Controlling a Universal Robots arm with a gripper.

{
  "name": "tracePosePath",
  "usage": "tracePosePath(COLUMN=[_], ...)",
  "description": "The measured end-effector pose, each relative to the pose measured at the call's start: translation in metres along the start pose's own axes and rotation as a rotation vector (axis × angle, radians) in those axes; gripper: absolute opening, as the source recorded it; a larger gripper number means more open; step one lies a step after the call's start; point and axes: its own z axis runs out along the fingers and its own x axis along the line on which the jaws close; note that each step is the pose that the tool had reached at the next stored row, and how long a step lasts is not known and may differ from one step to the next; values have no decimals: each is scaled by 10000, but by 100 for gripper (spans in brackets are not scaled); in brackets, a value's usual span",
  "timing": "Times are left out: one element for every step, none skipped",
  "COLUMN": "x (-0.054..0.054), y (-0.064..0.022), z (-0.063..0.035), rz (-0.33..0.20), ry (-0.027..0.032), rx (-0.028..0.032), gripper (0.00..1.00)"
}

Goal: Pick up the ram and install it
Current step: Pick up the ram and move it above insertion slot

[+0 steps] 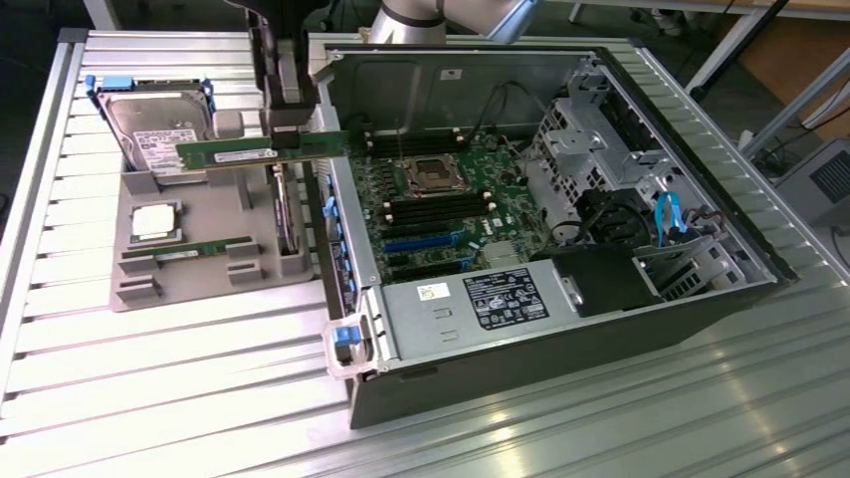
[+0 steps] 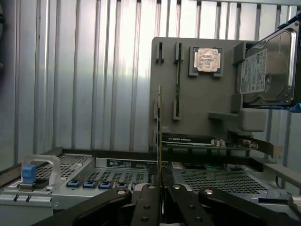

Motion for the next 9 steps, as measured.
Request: tracePosePath(x=[1,1,2,3,3,3,4,5,5], y=[-12,-24,-36,-48,-55,-62,-75,-87,-95], z=[-1,-1,-1,-1,-1,-1,-2,-2,-1], rz=[-1,0,0,0,0,0,0,0,0], ry=[0,0,0,0,-1,0,0,0,-1], rx=[-2,-3,-5,-6,-7,-8,-9,-11,-12], gripper=[12,12,12,12,12,12,12,12,12])
